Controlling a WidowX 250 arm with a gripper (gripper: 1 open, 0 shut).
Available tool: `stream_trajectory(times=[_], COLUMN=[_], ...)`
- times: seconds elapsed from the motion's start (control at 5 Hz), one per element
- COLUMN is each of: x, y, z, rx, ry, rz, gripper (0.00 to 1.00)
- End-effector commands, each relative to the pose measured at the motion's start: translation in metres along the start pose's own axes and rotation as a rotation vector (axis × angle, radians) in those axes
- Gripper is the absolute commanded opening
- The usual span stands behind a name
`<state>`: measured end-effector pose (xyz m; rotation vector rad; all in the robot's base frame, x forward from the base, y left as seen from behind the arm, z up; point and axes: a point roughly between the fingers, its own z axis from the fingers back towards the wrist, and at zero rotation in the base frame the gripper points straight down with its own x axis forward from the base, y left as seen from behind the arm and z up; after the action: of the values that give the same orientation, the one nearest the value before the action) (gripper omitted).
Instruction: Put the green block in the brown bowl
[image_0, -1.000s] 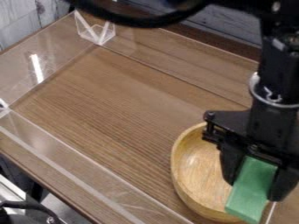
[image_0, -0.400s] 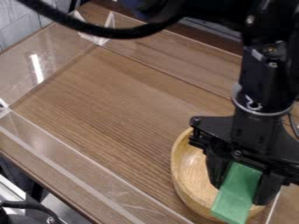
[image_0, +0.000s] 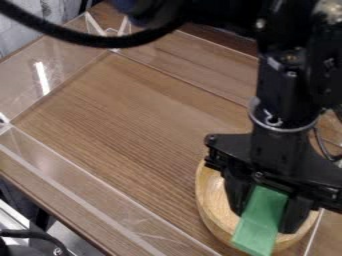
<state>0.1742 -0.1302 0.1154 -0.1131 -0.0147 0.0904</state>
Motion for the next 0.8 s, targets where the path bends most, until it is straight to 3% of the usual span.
stream_trajectory(times=[0.0, 0.6], x=[0.0037, 0.0042], y=[0.0012, 0.0024], z=[0.0074, 0.0006], rx=[-0.030, -0.048], ry=[-0.031, -0.015], rz=[0.005, 0.018], gripper=[0.00, 0.00])
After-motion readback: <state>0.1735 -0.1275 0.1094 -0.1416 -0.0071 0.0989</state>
